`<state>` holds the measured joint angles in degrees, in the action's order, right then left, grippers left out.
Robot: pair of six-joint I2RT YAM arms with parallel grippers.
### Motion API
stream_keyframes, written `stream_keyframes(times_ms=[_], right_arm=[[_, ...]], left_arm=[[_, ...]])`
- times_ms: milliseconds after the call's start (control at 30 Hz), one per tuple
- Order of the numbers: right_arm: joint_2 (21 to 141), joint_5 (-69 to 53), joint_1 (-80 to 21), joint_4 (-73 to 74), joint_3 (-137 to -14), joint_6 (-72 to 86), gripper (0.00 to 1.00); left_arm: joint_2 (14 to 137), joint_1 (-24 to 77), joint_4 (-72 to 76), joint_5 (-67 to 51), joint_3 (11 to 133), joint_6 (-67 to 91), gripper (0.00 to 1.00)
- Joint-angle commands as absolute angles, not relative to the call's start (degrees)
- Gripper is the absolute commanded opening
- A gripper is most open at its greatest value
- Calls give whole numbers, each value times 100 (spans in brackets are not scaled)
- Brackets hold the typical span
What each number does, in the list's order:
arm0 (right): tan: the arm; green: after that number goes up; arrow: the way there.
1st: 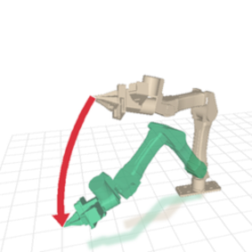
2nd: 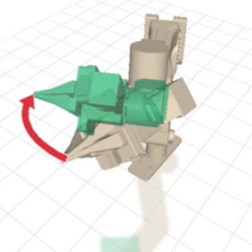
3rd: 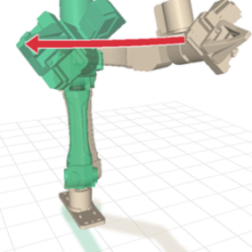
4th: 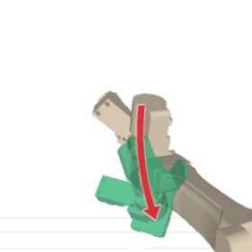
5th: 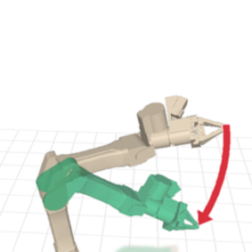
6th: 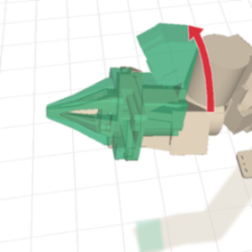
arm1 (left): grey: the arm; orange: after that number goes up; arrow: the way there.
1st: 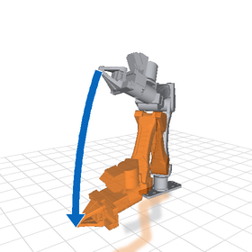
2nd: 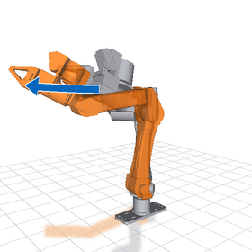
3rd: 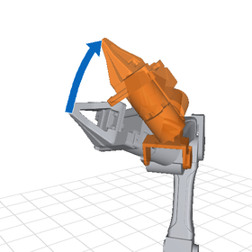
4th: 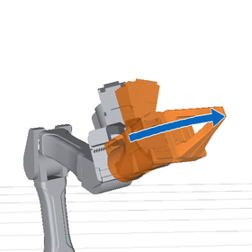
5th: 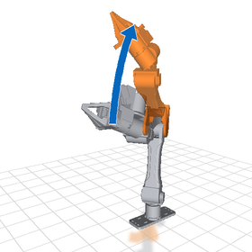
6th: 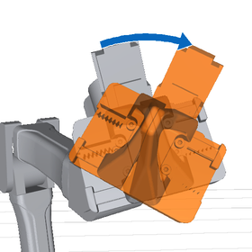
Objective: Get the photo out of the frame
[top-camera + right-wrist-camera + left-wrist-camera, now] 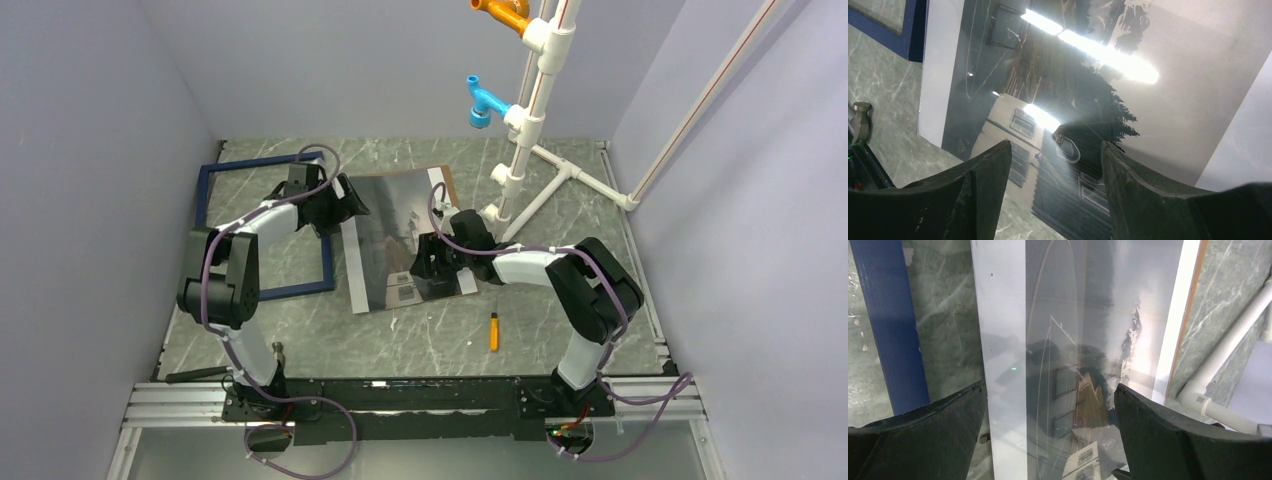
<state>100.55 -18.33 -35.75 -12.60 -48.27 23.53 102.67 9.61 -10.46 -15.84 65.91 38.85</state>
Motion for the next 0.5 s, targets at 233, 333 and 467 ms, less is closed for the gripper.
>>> stream_keyframes(times_ms=[233, 333, 467], right_arm=[[10341, -1780, -3572, -809, -4790, 2277, 68], [10342, -1784, -3581, -809, -4792, 2269, 68], [10332, -1782, -3574, -809, -4781, 2277, 68]], left_arm=[[9476, 1024, -912, -2205, 6335, 4193, 99], [9419, 1036, -951, -2254, 6331, 4201, 99], [9378, 1078, -967, -2308, 6320, 4234, 99]])
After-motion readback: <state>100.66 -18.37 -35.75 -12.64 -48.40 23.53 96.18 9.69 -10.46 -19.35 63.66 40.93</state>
